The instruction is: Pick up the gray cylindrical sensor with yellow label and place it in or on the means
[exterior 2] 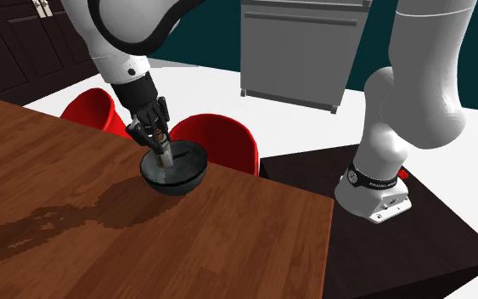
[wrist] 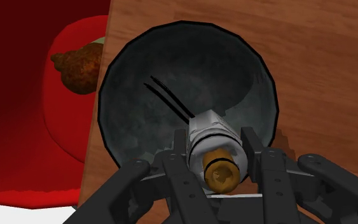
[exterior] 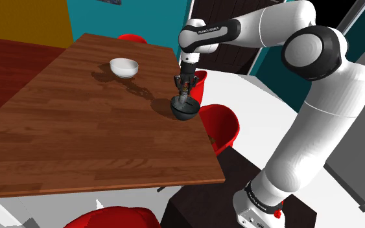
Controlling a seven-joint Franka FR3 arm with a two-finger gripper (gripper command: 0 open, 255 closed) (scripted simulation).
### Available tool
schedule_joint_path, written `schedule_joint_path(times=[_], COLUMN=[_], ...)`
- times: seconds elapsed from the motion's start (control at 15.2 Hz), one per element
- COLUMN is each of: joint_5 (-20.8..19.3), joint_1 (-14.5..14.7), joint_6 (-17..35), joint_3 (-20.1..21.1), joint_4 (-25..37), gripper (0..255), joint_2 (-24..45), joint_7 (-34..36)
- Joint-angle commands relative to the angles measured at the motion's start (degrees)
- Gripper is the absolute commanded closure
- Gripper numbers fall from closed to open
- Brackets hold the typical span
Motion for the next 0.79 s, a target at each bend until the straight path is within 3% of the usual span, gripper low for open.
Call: schedule_joint_path(times=[0.0,0.07,0.4,0.73], joint_5=[0.0,0.0,0.0,-0.06], joint_1=[0.0,0.0,0.0,-0.1], joint_6=[0.01,0.01,0.01,-7.28], joint_3=[0.0,0.0,0.0,-0.06], joint_4=[0.0,0.0,0.0,7.27], gripper=[255,0,0,0], joint_2=[0.0,0.0,0.0,-0.03], joint_7=[0.0,0.0,0.0,0.05])
